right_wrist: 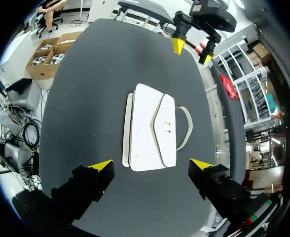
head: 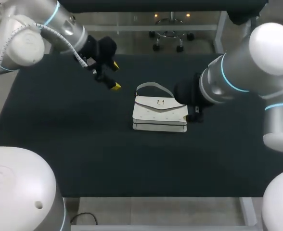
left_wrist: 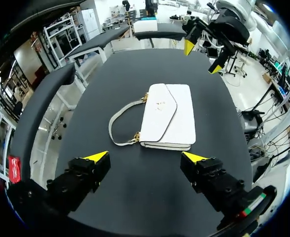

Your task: Pick up the bag, open it, inspect its contents, close it, and place it on the opposite side

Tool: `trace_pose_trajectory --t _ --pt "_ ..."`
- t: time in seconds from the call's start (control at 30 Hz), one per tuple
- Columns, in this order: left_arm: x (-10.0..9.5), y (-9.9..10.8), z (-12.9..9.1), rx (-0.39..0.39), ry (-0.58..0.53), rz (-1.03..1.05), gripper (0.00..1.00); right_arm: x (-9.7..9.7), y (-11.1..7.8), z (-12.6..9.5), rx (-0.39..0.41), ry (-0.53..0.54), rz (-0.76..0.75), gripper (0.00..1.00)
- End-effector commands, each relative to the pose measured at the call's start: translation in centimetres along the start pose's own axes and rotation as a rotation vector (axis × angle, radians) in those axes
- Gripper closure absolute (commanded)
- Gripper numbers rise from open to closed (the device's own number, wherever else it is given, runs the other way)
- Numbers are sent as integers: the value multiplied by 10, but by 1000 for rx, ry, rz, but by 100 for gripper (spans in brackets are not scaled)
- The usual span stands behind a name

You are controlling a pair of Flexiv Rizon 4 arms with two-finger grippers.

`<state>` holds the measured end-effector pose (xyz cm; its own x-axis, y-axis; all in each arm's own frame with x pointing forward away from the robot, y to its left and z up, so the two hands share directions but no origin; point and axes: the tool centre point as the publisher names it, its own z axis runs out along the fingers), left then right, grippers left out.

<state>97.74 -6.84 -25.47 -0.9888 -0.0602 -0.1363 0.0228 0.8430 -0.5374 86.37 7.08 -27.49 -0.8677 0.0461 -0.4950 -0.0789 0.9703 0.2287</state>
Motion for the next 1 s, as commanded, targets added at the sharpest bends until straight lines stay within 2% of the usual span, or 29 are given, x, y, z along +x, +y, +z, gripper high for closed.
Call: trace_pose_trajectory --t 0.03,0.13,0.17,0.33,0.6,0.77,0.9,1.0 --pt "-5 -1 1 -11 86 265 0 7 0 16 -14 -132 -10 0" --pt "-3 -2 1 6 61 283 0 10 1 21 -17 -146 -28 0" --pt "-3 -4 2 -12 38 261 0 10 1 23 -3 -156 -33 0" --pt "-3 -4 2 -12 38 261 0 15 1 29 0 -210 -43 0" --pt "-3 -4 2 -12 38 261 0 25 0 42 13 -237 -40 0" --pt "4 -13 12 33 -20 413 0 30 3 46 25 -252 -76 0" --pt "8 -21 21 19 -65 471 0 31 2 47 20 -260 -80 0" --pt "8 -25 23 39 -90 507 0 33 2 50 28 -264 -88 0"
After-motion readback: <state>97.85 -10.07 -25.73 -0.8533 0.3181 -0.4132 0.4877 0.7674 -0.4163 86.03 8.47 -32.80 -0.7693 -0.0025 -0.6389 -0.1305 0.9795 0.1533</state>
